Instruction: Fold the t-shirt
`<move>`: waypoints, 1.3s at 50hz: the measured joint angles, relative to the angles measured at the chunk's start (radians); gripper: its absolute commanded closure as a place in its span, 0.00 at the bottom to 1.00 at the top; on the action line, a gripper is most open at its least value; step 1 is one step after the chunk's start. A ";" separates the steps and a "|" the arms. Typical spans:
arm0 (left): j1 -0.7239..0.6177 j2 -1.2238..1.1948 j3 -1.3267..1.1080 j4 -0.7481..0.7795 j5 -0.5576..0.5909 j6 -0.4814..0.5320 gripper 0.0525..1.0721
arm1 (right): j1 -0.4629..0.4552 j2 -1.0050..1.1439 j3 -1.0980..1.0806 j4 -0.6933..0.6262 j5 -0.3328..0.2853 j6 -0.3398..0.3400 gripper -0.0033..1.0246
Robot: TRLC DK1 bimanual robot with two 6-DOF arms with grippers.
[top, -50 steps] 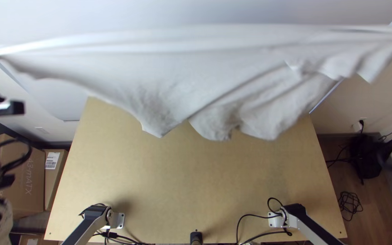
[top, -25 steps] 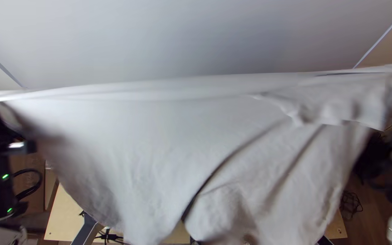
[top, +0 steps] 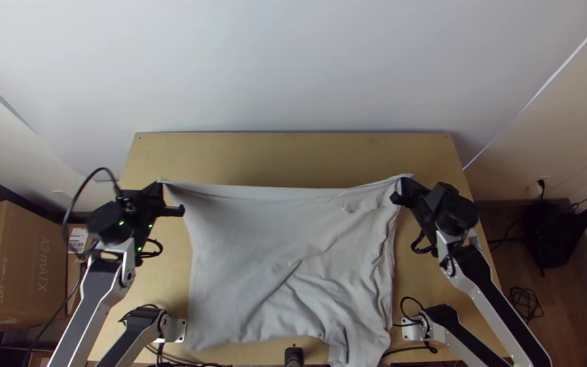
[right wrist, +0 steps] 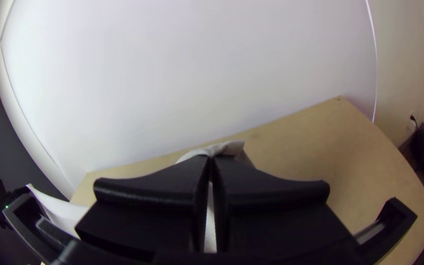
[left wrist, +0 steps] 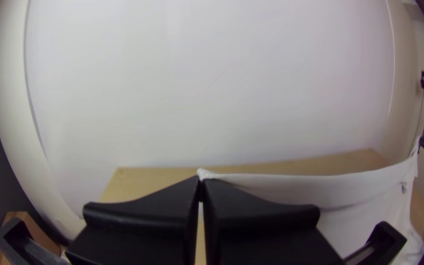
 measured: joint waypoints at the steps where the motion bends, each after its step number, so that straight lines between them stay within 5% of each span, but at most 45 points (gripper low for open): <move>1: 0.000 0.028 -0.009 0.019 0.004 0.000 0.98 | -0.005 0.026 -0.005 0.012 0.000 0.002 0.98; 15: 0.011 0.417 -0.007 0.196 0.059 -0.004 0.98 | -0.092 0.336 -0.001 0.140 -0.016 0.011 0.98; 29: 0.019 0.682 0.169 0.204 0.073 -0.021 0.98 | -0.122 0.597 0.135 0.153 -0.039 0.010 0.98; 65: 0.068 1.167 0.646 0.142 0.091 -0.056 0.98 | -0.123 1.055 0.664 0.023 -0.043 -0.017 0.98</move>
